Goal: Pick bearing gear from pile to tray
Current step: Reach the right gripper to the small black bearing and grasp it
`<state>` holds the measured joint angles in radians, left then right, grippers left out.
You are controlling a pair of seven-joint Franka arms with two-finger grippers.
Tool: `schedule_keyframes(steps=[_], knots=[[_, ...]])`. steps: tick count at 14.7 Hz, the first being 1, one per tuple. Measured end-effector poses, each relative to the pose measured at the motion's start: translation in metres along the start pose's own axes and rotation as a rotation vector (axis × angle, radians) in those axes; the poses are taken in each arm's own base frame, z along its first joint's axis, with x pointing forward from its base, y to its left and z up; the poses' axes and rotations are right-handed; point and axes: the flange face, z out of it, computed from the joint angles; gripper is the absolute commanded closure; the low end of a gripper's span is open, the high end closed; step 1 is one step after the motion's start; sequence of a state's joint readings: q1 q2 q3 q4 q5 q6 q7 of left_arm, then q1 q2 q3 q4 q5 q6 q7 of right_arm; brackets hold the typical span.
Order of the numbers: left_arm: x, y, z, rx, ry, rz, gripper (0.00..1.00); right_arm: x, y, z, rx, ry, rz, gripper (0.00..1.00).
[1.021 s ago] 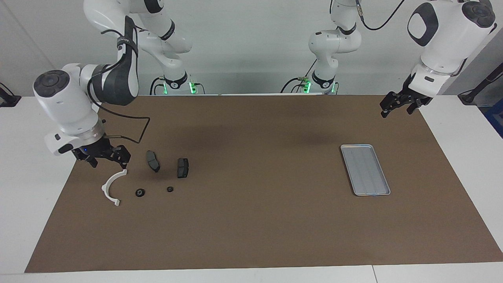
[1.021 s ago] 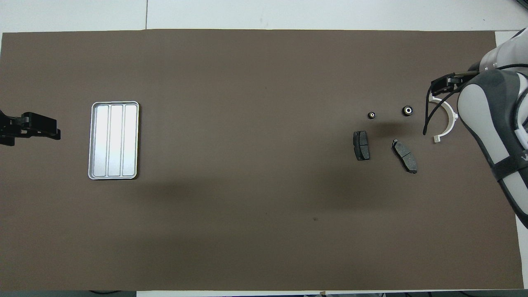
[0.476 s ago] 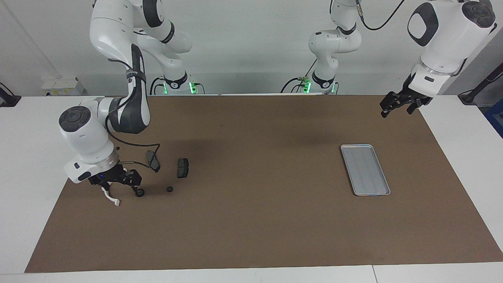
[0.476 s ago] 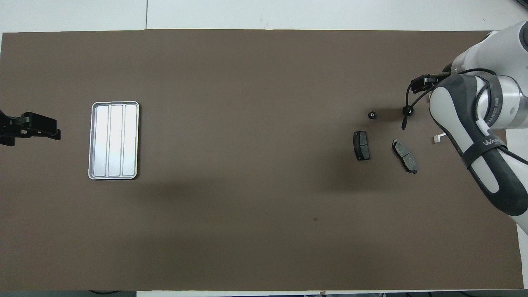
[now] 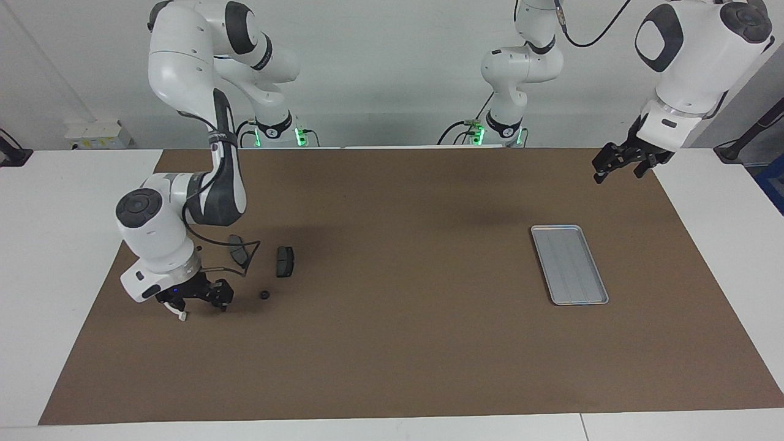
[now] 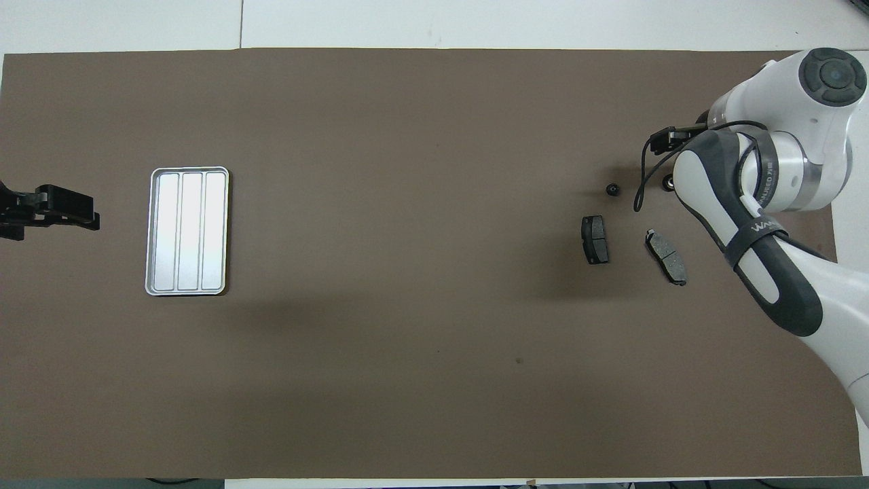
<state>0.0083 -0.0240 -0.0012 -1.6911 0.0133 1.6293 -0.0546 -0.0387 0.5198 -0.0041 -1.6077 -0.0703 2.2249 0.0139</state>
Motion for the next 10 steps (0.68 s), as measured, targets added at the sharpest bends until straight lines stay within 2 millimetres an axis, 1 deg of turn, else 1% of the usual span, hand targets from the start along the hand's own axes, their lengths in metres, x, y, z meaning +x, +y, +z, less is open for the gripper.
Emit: schedule_keyframes(steps=[2, 5, 9, 10], knots=[[0.0, 0.0, 0.0, 0.0, 0.0, 0.0, 0.0, 0.0, -0.005, 0.005, 0.001, -0.007, -0.004, 0.0], [0.0, 0.0, 0.0, 0.0, 0.0, 0.0, 0.0, -0.002, -0.005, 0.016, 0.001, -0.025, -0.004, 0.0], [0.0, 0.0, 0.0, 0.0, 0.0, 0.0, 0.0, -0.012, -0.006, 0.034, 0.002, -0.061, -0.007, 0.01], [0.0, 0.0, 0.0, 0.0, 0.0, 0.0, 0.0, -0.014, -0.007, 0.037, 0.002, -0.068, -0.008, 0.06]])
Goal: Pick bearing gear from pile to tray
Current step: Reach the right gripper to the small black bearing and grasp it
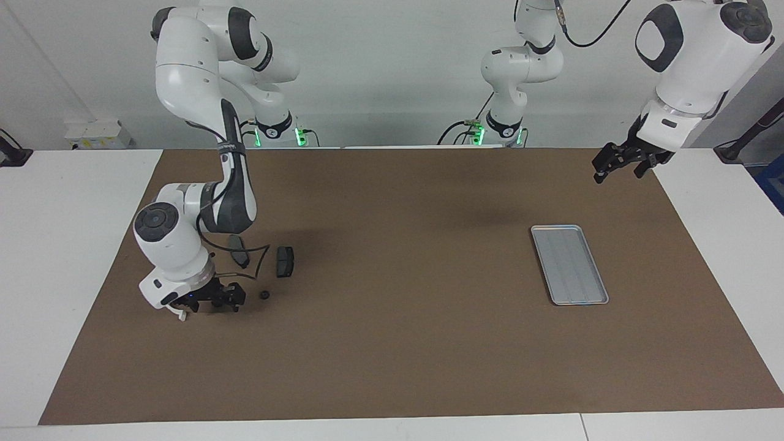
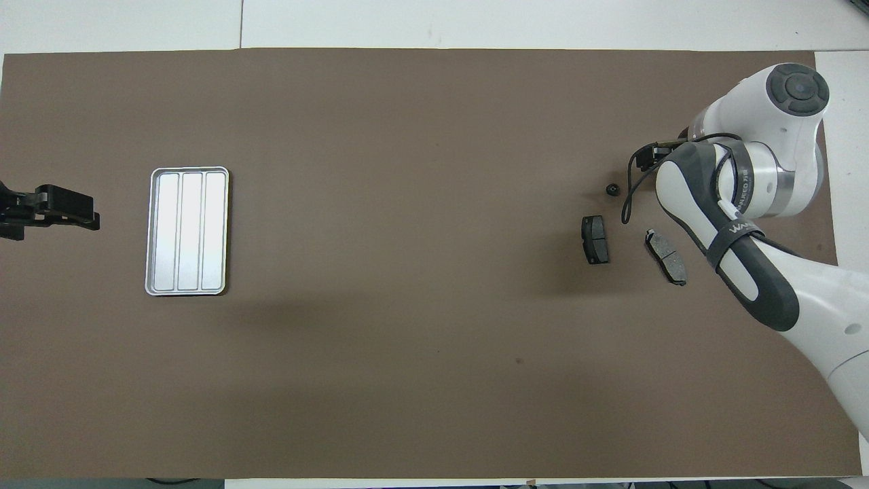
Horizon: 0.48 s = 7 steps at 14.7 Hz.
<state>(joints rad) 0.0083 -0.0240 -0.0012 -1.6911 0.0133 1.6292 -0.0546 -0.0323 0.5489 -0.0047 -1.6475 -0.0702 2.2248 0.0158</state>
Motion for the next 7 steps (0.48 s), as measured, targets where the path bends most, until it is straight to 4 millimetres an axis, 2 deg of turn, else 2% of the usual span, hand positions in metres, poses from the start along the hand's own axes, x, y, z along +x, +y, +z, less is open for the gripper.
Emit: schedule_keyframes(steps=[1, 2, 4, 5, 7], knots=[[0.0, 0.0, 0.0, 0.0, 0.0, 0.0, 0.0, -0.0018, -0.0004, 0.0029, 0.0, -0.007, -0.002, 0.16], [0.0, 0.0, 0.0, 0.0, 0.0, 0.0, 0.0, -0.003, -0.0006, 0.0047, 0.0, -0.011, -0.005, 0.33], [0.0, 0.0, 0.0, 0.0, 0.0, 0.0, 0.0, -0.0046, -0.0009, 0.0069, 0.001, -0.017, -0.006, 0.84], [0.0, 0.0, 0.0, 0.0, 0.0, 0.0, 0.0, -0.0051, -0.0009, 0.0073, 0.001, -0.019, -0.006, 1.0], [0.0, 0.0, 0.0, 0.0, 0.0, 0.0, 0.0, -0.0054, -0.0003, 0.0068, 0.001, -0.018, -0.005, 1.0]])
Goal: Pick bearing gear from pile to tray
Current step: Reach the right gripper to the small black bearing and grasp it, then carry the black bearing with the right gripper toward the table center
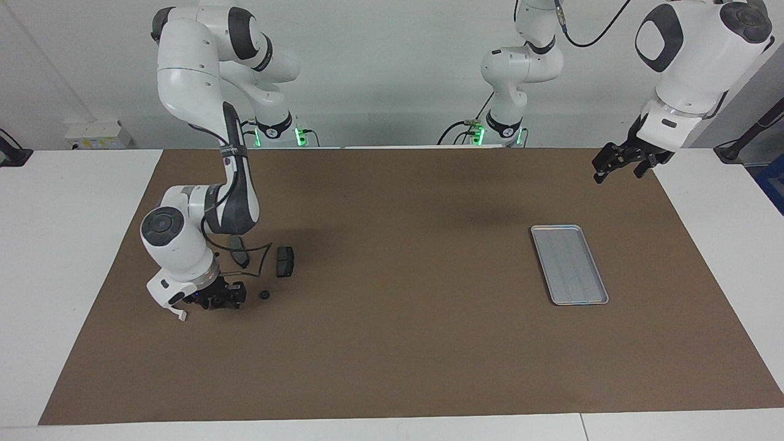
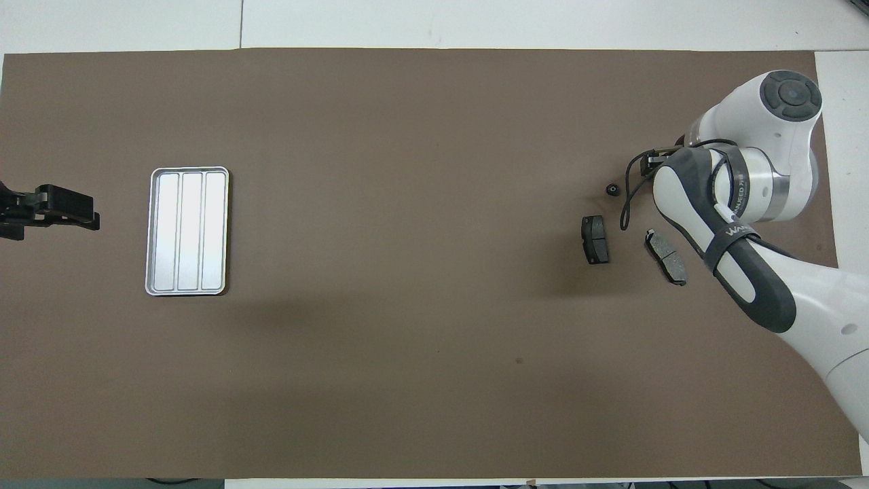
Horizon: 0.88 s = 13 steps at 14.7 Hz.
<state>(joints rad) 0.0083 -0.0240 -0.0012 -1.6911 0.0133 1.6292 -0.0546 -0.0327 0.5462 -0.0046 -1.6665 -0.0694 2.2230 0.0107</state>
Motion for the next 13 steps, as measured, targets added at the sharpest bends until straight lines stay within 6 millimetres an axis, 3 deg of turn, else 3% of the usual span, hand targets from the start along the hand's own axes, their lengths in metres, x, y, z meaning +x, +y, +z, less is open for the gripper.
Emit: schedule_keyframes(steps=[7, 11, 13], knots=[[0.0, 0.0, 0.0, 0.0, 0.0, 0.0, 0.0, 0.001, 0.005, -0.005, 0.0, 0.008, 0.008, 1.0], [0.0, 0.0, 0.0, 0.0, 0.0, 0.0, 0.0, 0.002, 0.009, -0.016, 0.0, 0.016, 0.014, 1.0], [0.0, 0.0, 0.0, 0.0, 0.0, 0.0, 0.0, 0.007, 0.007, -0.032, 0.021, 0.004, 0.027, 1.0]])
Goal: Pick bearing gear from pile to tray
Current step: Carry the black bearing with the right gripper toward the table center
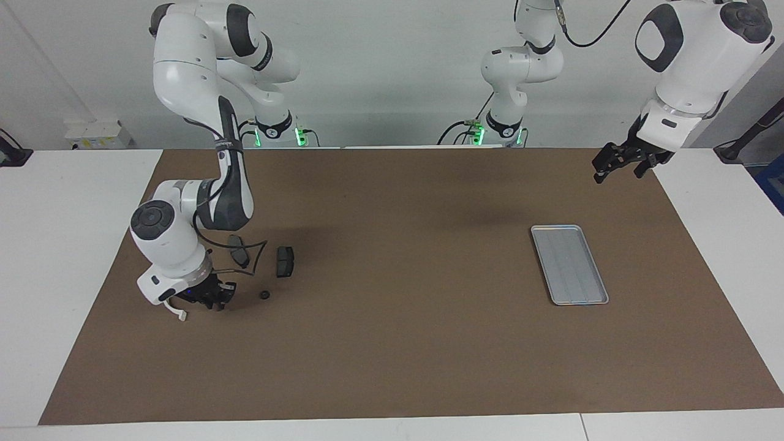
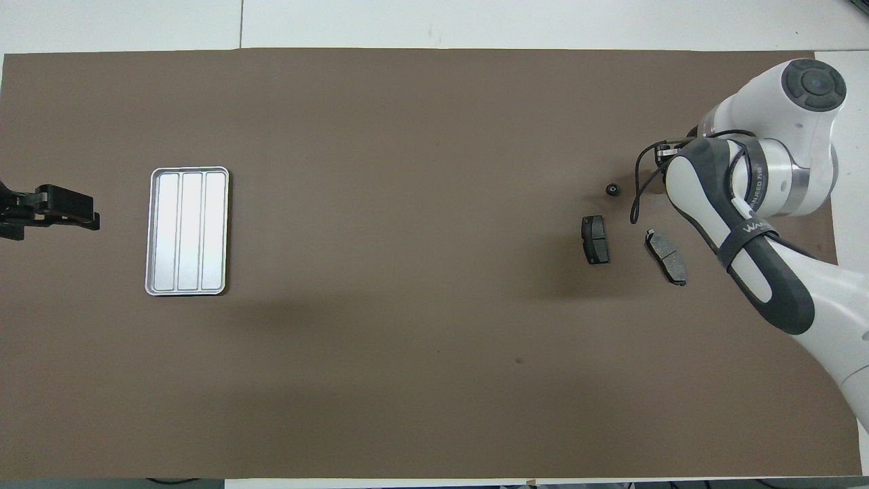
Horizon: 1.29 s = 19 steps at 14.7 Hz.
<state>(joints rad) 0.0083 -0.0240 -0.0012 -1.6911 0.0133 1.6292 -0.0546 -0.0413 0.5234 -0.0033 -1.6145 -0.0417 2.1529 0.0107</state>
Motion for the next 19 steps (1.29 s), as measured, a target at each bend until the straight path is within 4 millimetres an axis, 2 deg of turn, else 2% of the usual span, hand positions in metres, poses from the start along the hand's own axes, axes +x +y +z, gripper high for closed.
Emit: schedule_keyframes(steps=[5, 7, 8, 11, 13, 14, 16, 17, 19], knots=[[0.0, 0.0, 0.0, 0.0, 0.0, 0.0, 0.0, 0.017, -0.009, -0.079, 0.012, -0.018, 0.005, 1.0], [0.0, 0.0, 0.0, 0.0, 0.0, 0.0, 0.0, 0.019, -0.027, -0.099, 0.012, -0.02, 0.033, 1.0], [0.0, 0.0, 0.0, 0.0, 0.0, 0.0, 0.0, 0.019, -0.045, -0.109, 0.011, -0.022, 0.055, 1.0], [0.0, 0.0, 0.0, 0.0, 0.0, 0.0, 0.0, 0.015, -0.123, -0.144, 0.004, -0.019, 0.116, 1.0], [0.0, 0.0, 0.0, 0.0, 0.0, 0.0, 0.0, 0.005, -0.191, -0.159, 0.009, 0.003, 0.165, 1.0], [0.0, 0.0, 0.0, 0.0, 0.0, 0.0, 0.0, -0.004, -0.228, -0.162, 0.014, 0.011, 0.19, 1.0], [0.0, 0.0, 0.0, 0.0, 0.0, 0.0, 0.0, -0.023, -0.29, -0.162, 0.021, 0.026, 0.222, 1.0], [0.0, 0.0, 0.0, 0.0, 0.0, 0.0, 0.0, -0.031, -0.312, -0.16, 0.027, 0.034, 0.234, 1.0], [0.0, 0.0, 0.0, 0.0, 0.0, 0.0, 0.0, -0.041, -0.346, -0.149, 0.034, 0.041, 0.26, 1.0]])
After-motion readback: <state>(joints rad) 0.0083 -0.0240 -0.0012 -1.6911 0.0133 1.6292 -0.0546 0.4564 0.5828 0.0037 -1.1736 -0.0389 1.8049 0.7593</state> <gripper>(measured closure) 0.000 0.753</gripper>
